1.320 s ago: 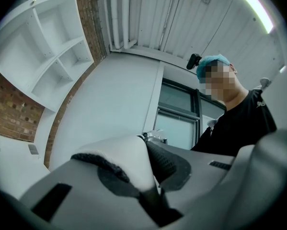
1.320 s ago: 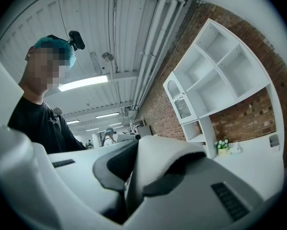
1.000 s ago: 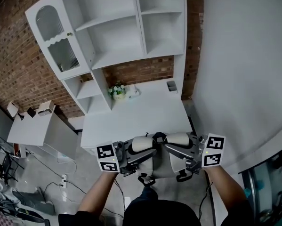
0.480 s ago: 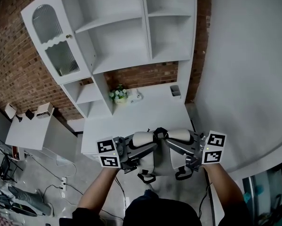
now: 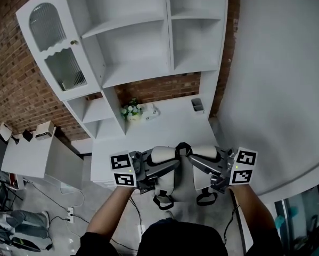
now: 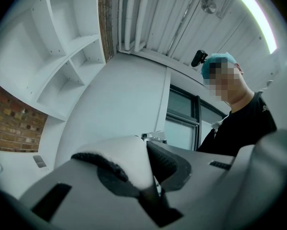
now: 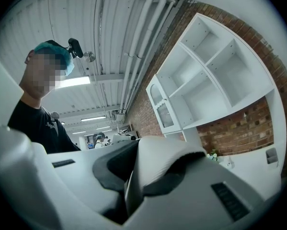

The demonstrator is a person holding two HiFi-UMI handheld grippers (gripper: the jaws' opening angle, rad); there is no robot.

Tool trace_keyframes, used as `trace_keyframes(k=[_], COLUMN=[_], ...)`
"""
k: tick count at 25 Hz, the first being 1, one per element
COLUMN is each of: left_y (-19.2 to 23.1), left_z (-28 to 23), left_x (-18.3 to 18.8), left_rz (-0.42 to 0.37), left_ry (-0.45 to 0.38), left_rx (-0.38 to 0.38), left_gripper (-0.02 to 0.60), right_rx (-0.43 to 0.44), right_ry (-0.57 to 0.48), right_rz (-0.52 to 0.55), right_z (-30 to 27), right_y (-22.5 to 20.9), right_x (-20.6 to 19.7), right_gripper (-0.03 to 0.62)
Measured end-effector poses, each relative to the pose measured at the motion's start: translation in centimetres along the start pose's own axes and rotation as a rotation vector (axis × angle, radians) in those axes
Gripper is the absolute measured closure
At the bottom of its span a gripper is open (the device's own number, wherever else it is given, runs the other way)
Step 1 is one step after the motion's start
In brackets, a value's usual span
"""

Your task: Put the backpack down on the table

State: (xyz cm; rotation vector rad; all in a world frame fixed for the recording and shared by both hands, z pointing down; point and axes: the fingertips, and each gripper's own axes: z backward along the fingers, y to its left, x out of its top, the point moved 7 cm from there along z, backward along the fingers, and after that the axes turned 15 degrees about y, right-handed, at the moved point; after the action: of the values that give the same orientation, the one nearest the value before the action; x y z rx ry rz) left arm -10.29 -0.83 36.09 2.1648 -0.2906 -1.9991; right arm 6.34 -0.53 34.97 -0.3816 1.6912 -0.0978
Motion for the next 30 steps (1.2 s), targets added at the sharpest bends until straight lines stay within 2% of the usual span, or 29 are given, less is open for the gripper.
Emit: trace_keyframes(k=[12, 21, 30], left_y=[4.2, 4.5, 4.9], left_z=[4.7, 5.7, 5.6], left_x=[1.6, 3.1, 3.0], left_rz=[-0.021, -0.078, -0.073], left_ry=[-0.009, -0.013, -0.045], left_rx=[-0.018, -0.041, 0.015], left_gripper=[0.523, 0.523, 0.523], right_rx=[-0.034, -0.074, -0.042], right_ry=[0.000, -0.026, -0.016], right_rz=[0.060, 0.046, 0.081], right_z=[-5.1, -6.0, -6.2], right_y=[-2.7, -2.8, -3.3], right_x=[2.8, 4.5, 4.5], right_gripper=[0.549, 0.549, 0.549])
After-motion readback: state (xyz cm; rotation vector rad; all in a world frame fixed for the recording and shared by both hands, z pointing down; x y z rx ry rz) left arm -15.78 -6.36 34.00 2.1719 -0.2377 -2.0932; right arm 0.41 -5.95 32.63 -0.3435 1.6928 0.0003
